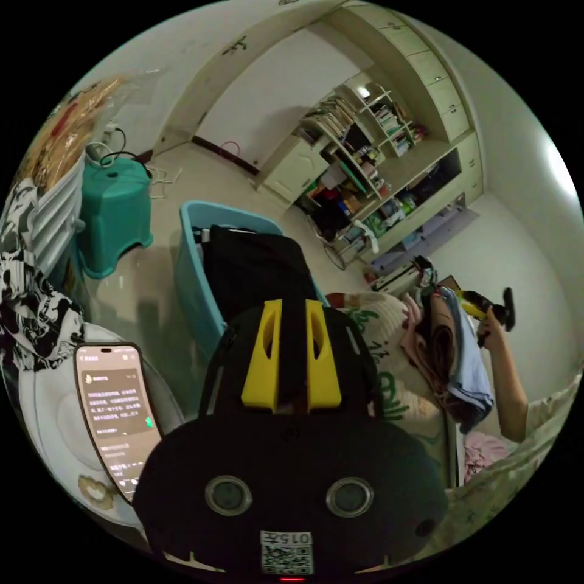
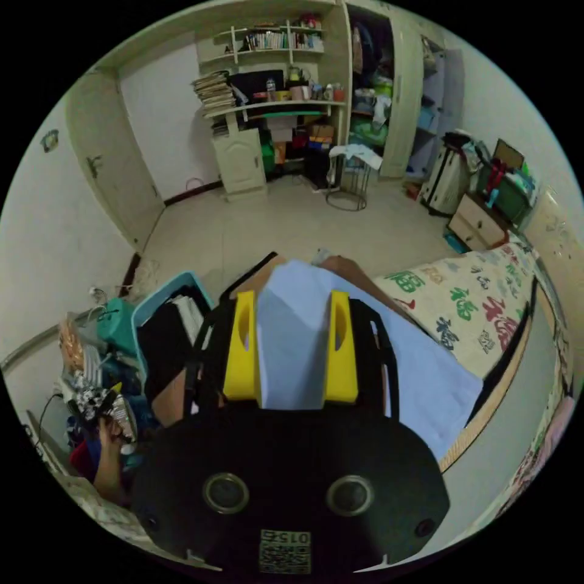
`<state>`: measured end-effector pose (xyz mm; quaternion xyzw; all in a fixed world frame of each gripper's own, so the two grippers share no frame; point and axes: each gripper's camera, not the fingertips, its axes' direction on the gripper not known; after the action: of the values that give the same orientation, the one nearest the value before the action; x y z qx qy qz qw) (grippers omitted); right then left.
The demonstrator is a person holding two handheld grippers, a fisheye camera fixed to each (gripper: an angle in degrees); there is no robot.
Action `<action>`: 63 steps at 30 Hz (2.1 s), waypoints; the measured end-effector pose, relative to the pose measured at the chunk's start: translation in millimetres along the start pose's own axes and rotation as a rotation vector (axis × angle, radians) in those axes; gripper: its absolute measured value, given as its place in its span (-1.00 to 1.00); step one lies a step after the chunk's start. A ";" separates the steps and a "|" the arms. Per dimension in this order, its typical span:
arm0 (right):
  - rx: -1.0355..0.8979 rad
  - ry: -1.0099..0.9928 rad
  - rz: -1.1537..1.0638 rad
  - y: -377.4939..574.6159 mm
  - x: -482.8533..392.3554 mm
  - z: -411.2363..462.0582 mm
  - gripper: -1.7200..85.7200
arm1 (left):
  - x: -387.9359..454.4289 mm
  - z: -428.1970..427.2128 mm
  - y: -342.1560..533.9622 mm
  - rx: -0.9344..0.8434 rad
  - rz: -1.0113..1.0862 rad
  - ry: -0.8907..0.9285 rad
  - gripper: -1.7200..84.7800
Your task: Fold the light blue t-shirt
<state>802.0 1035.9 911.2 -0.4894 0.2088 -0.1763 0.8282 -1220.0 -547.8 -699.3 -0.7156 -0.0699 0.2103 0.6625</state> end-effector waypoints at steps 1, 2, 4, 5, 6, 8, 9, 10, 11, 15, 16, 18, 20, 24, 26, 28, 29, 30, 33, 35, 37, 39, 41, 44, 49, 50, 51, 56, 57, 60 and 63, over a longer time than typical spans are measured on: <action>0.006 0.025 0.012 0.1 -1.2 -1.8 -0.69 | 7.6 -1.1 -2.0 -0.013 0.024 0.030 -0.81; 0.005 0.057 0.044 -0.8 -0.6 -6.4 -0.74 | 11.5 -1.5 -3.8 -0.019 0.038 0.045 -0.81; 0.018 0.047 0.075 -0.3 4.0 -15.4 -0.77 | 28.2 -4.0 -13.2 -0.036 0.105 0.096 -0.81; 0.027 0.026 0.086 0.0 6.2 -24.0 -0.77 | 32.5 -4.5 -15.7 -0.039 0.123 0.109 -0.81; 0.033 -0.004 0.078 -1.0 4.9 -34.2 -0.69 | 40.8 -5.4 -20.9 -0.048 0.155 0.136 -0.82; 0.006 -0.064 0.075 -7.8 -4.7 -44.6 -0.59 | 51.9 -8.1 -27.5 -0.054 0.195 0.181 -0.82; -0.019 -0.039 0.060 -14.2 -17.7 -48.5 -0.55 | 58.3 -11.2 -30.2 -0.048 0.219 0.207 -0.82; -0.034 0.004 0.048 -17.3 -25.0 -48.5 -0.55 | 63.4 -14.0 -32.2 -0.042 0.232 0.231 -0.82; -0.069 0.129 0.018 -21.9 -39.0 -44.3 -0.56 | 65.1 -15.1 -32.9 -0.040 0.231 0.244 -0.82; -0.109 0.445 -0.137 -17.0 -69.8 -56.9 -0.71 | 76.3 -24.9 -34.4 -0.062 0.215 0.315 -0.82; -0.090 0.434 -0.133 -14.1 -66.9 -67.4 -0.75 | 79.7 -31.0 -33.9 -0.066 0.215 0.322 -0.83; -0.015 0.311 -0.061 -0.6 -39.2 -123.9 -0.82 | 83.4 -41.1 -33.7 -0.069 0.213 0.336 -0.84; 0.065 0.193 0.010 17.2 -10.5 -180.6 -0.84 | 86.6 -49.1 -35.0 -0.066 0.204 0.333 -0.85; 0.310 -0.072 0.126 108.5 67.8 -340.9 -0.84 | 106.9 -47.0 -51.4 -0.088 0.195 0.341 -0.86; 0.389 -0.142 0.175 159.8 103.1 -402.9 -0.85 | 133.2 -46.1 -62.8 -0.105 0.236 0.395 -0.85; 0.471 -0.200 0.236 215.1 139.6 -459.9 -0.85 | 187.8 -45.2 -76.7 -0.140 0.328 0.452 -0.83; 0.509 -0.229 0.302 253.6 166.5 -494.4 -0.85 | 203.4 -45.0 -79.6 -0.150 0.353 0.471 -0.82; 0.550 -0.262 0.365 292.3 192.9 -524.1 -0.85 | 235.2 -44.5 -85.1 -0.174 0.397 0.514 -0.81; 0.648 -0.354 0.508 389.1 256.0 -585.1 -0.85 | 313.0 -49.6 -97.7 -0.202 0.511 0.592 -0.79; 0.656 -0.376 0.593 440.0 287.2 -612.2 -0.86 | 356.3 -55.5 -105.7 -0.196 0.577 0.594 -0.78; 0.667 -0.384 0.660 485.9 311.2 -634.7 -0.86 | 412.5 -62.3 -116.5 -0.201 0.656 0.575 -0.77; 0.664 -0.336 0.752 537.9 338.0 -663.5 -0.86 | 452.5 -65.0 -121.6 -0.214 0.708 0.565 -0.76; 0.675 -0.319 0.841 573.1 360.9 -681.5 -0.86 | 488.3 -65.3 -123.0 -0.236 0.744 0.571 -0.76; 0.736 -0.303 0.967 619.6 393.6 -711.6 -0.86 | 542.4 -61.7 -116.5 -0.273 0.802 0.586 -0.75; 0.747 -0.128 1.024 639.5 416.9 -761.2 -0.86 | 646.2 -43.3 -109.0 -0.350 0.961 0.568 -0.69; 0.736 -0.121 1.042 639.3 423.5 -765.1 -0.86 | 657.9 -39.9 -109.3 -0.359 0.977 0.567 -0.68; 0.720 -0.105 1.059 636.2 429.0 -766.1 -0.86 | 681.0 -30.9 -110.3 -0.388 1.007 0.566 -0.65; 0.580 0.078 1.119 593.2 442.9 -756.7 -0.85 | 773.2 28.2 -115.8 -0.577 1.129 0.484 -0.64; 0.533 0.147 1.096 573.2 443.3 -756.4 -0.85 | 791.1 42.2 -120.2 -0.594 1.122 0.488 -0.64; 0.266 0.388 0.952 502.0 441.3 -744.3 -0.85 | 834.6 79.0 -128.6 -0.650 1.112 0.440 -0.64; 0.005 0.575 0.762 434.8 431.5 -715.2 -0.84 | 871.3 114.7 -131.2 -0.721 1.116 0.387 -0.66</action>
<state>836.5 494.2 141.8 -0.3074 0.5937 0.0112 0.7436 -456.0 -97.8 -756.5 -0.8448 0.3624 0.3520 0.1765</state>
